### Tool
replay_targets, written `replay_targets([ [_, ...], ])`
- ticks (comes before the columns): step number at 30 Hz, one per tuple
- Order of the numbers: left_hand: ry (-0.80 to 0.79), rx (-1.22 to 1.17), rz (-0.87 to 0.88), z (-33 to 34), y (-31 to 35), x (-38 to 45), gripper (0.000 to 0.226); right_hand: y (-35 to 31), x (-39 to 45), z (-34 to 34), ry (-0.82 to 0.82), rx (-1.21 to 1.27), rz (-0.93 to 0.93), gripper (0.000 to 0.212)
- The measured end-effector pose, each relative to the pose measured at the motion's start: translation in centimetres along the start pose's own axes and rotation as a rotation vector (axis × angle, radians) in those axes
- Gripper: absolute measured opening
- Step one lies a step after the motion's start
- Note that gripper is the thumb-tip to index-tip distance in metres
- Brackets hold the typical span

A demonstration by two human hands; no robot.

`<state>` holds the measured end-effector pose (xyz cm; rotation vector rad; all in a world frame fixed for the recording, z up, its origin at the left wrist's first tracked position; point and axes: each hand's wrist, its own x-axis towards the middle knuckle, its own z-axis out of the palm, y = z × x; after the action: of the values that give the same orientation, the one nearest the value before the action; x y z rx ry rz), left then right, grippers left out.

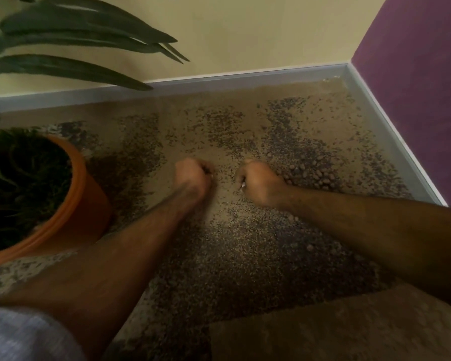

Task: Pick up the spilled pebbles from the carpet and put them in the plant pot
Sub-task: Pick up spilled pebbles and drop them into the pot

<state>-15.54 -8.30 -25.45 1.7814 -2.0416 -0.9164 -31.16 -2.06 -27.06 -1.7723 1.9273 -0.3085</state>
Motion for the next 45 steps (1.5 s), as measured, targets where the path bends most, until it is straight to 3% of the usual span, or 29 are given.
replay_targets([
  [5,-0.101,0.057,0.008,-0.7,0.2,1.2,0.017,-0.4,0.7,-0.8,-0.123,-0.044,0.080,0.018],
  [10,-0.166,0.091,0.090,-0.5,-0.7,1.4,0.016,-0.3,0.4,-0.7,-0.088,0.021,0.087,0.026],
  [15,-0.222,0.021,0.066,-1.6,-1.7,1.4,0.014,-0.8,-0.6,-1.4,-0.107,0.079,0.154,0.016],
  [19,-0.306,-0.057,0.022,-1.8,-1.9,0.6,0.009,-0.9,-1.7,-2.0,-0.063,0.754,0.426,0.011],
  [21,-0.356,-0.071,-0.002,-1.9,-2.2,-0.2,0.013,-1.7,-2.1,-1.9,-0.115,1.214,0.510,0.024],
  [23,-0.433,-0.105,-0.034,-1.9,-2.4,-1.1,0.018,-2.6,-2.6,-1.8,-0.176,1.467,0.570,0.025],
  [26,-0.493,-0.425,-0.216,-2.2,-2.0,-2.8,0.008,-4.3,-3.4,-1.5,-0.260,1.519,0.607,0.016],
  [29,-0.563,-1.045,-0.545,-3.5,-0.9,-3.7,0.023,-6.1,-3.5,-1.8,-0.317,1.493,0.573,0.014],
  [31,-0.501,-1.333,-0.612,-5.1,-0.2,-4.6,0.020,-7.8,-3.6,-2.2,-0.340,1.490,0.540,0.014],
  [33,-0.473,-1.421,-0.585,-7.0,0.7,-6.0,0.014,-9.5,-3.8,-2.7,-0.365,1.490,0.477,0.016],
  [36,-0.458,-1.296,-0.514,-10.1,1.6,-7.8,0.005,-12.4,-4.4,-3.4,-0.412,1.491,0.410,0.023],
  [42,-0.377,-0.920,-0.477,-15.5,1.0,-10.6,0.032,-18.6,-5.4,-4.7,-0.392,1.426,0.381,0.020],
  [45,-0.336,-0.799,-0.518,-17.7,-0.4,-12.6,0.030,-20.8,-5.7,-5.4,-0.313,1.367,0.404,0.020],
])
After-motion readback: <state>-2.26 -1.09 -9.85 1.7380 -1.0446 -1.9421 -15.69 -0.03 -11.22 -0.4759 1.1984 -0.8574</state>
